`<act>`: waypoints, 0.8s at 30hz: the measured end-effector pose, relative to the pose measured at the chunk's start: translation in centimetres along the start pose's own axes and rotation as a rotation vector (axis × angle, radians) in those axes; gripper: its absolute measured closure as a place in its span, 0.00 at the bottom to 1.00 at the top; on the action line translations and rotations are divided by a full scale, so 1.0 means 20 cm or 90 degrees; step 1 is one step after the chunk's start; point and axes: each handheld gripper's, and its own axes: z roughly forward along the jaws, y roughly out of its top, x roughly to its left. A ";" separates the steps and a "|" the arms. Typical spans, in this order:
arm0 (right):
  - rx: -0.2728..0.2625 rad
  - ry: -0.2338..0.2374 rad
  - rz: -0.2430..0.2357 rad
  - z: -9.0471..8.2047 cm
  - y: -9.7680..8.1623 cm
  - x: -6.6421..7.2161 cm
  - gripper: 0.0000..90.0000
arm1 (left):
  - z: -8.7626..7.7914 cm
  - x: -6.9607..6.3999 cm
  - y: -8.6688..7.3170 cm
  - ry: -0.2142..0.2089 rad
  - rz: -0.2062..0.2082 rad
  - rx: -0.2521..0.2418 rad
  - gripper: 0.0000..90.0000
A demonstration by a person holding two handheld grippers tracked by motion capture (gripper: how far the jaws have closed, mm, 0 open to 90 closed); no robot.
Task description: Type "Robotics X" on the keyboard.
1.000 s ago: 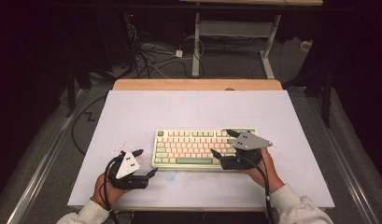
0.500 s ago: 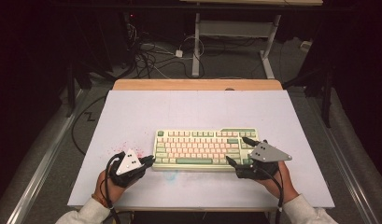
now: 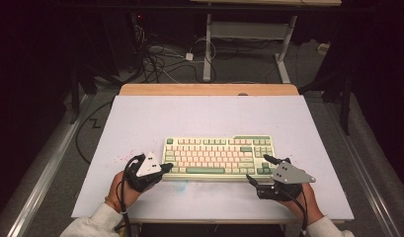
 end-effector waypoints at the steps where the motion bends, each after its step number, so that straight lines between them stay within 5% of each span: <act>1: 0.002 0.000 -0.001 0.00 -0.01 0.00 0.21 | 0.01 0.00 0.02 -0.003 0.004 0.006 0.97; 16: 0.016 0.004 -0.009 -0.01 -0.03 0.02 0.21 | 0.19 -0.02 0.19 -0.058 0.042 0.059 0.97; 24: 0.023 0.007 -0.014 0.00 -0.04 0.03 0.22 | 0.28 -0.02 0.28 -0.069 0.053 0.061 0.97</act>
